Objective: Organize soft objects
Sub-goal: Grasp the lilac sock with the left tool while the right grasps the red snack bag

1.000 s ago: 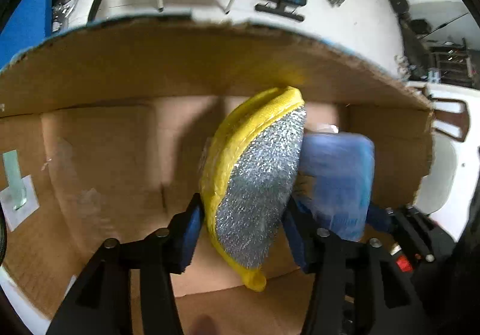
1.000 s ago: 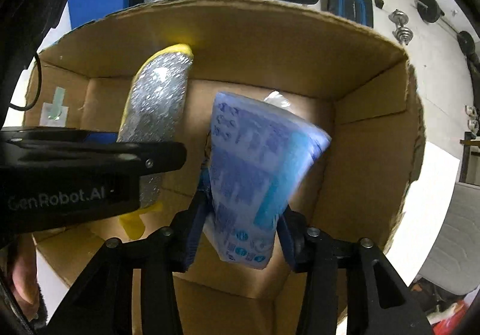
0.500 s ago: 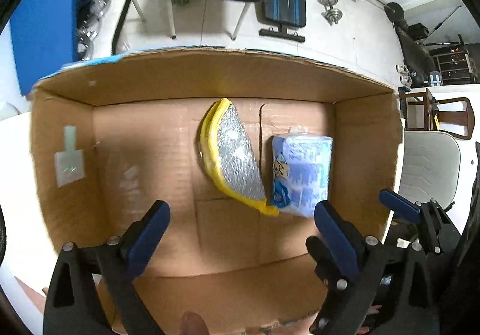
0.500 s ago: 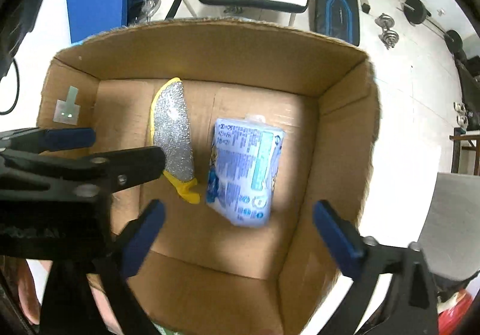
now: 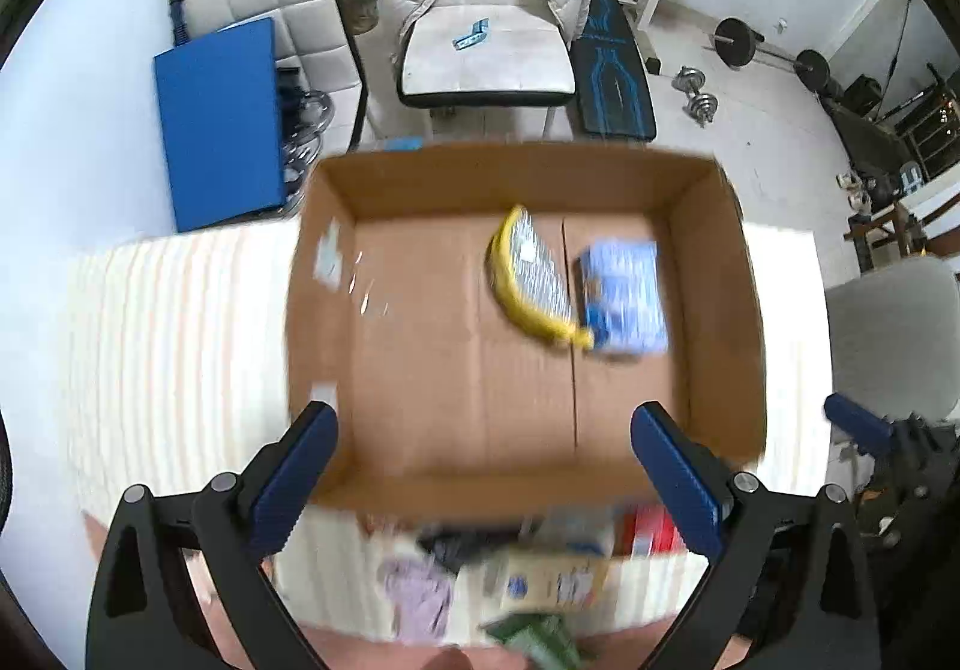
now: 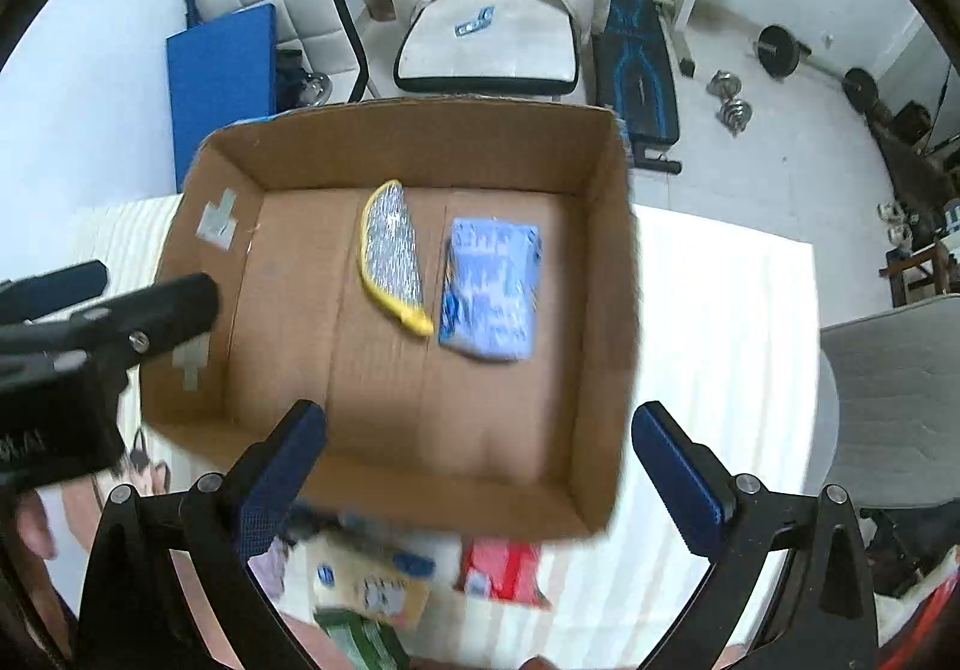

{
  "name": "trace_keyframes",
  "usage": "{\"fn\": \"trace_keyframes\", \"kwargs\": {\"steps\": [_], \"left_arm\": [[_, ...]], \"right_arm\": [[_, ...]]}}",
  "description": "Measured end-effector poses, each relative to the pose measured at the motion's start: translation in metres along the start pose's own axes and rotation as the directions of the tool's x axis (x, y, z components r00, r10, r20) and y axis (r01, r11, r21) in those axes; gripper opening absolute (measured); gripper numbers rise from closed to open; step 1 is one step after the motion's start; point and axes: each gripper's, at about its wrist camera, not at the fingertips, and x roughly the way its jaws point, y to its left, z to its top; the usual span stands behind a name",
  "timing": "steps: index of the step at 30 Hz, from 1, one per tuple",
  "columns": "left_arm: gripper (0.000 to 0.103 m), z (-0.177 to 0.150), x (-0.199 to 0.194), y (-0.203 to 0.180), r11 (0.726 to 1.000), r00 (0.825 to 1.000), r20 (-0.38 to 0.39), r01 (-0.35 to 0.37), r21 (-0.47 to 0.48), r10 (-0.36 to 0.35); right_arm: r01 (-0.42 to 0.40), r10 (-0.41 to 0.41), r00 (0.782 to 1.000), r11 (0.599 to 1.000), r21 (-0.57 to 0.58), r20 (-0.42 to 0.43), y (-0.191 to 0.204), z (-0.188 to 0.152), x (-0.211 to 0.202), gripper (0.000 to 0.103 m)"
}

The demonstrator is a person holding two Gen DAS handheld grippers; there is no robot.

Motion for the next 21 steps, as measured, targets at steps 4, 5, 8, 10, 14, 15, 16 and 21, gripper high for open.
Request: {"fn": "trace_keyframes", "kwargs": {"steps": [4, 5, 8, 10, 14, 15, 16, 21], "left_arm": [[0.100, -0.070, 0.008, 0.021, 0.998, 0.998, -0.061, 0.018, -0.065, -0.022], [0.100, -0.083, 0.016, 0.024, 0.996, 0.996, -0.084, 0.021, -0.083, -0.028], [0.100, -0.130, 0.055, 0.042, 0.987, 0.980, -0.191, 0.018, -0.160, -0.049], [0.086, -0.157, 0.086, 0.054, 0.981, 0.966, -0.254, 0.000, -0.195, -0.050], [0.076, -0.183, 0.134, 0.058, 0.980, 0.940, -0.335, -0.011, -0.198, -0.057], [0.076, -0.185, 0.142, 0.059, 0.980, 0.935, -0.348, -0.006, -0.199, -0.065], [0.074, -0.188, 0.152, 0.059, 0.980, 0.931, -0.359, -0.005, -0.197, -0.067], [0.062, -0.190, 0.176, 0.060, 0.983, 0.928, -0.369, -0.023, -0.181, -0.046]], "right_arm": [[-0.040, 0.040, 0.998, 0.999, 0.018, -0.039, -0.017, -0.060, -0.006, 0.103], [-0.038, 0.039, 0.997, 0.999, 0.021, -0.060, -0.020, -0.073, -0.002, 0.103], [-0.015, 0.021, 0.989, 0.999, 0.037, -0.148, -0.035, -0.108, 0.026, 0.103], [-0.010, 0.024, 0.979, 0.998, 0.068, -0.200, -0.046, -0.125, 0.049, 0.103], [-0.016, 0.043, 0.971, 0.993, 0.120, -0.234, -0.058, -0.136, 0.085, 0.102], [-0.022, 0.053, 0.969, 0.991, 0.132, -0.241, -0.059, -0.137, 0.093, 0.102], [-0.018, 0.054, 0.966, 0.990, 0.142, -0.251, -0.059, -0.138, 0.102, 0.102], [-0.011, 0.057, 0.962, 0.985, 0.171, -0.267, -0.050, -0.132, 0.135, 0.093]]}}
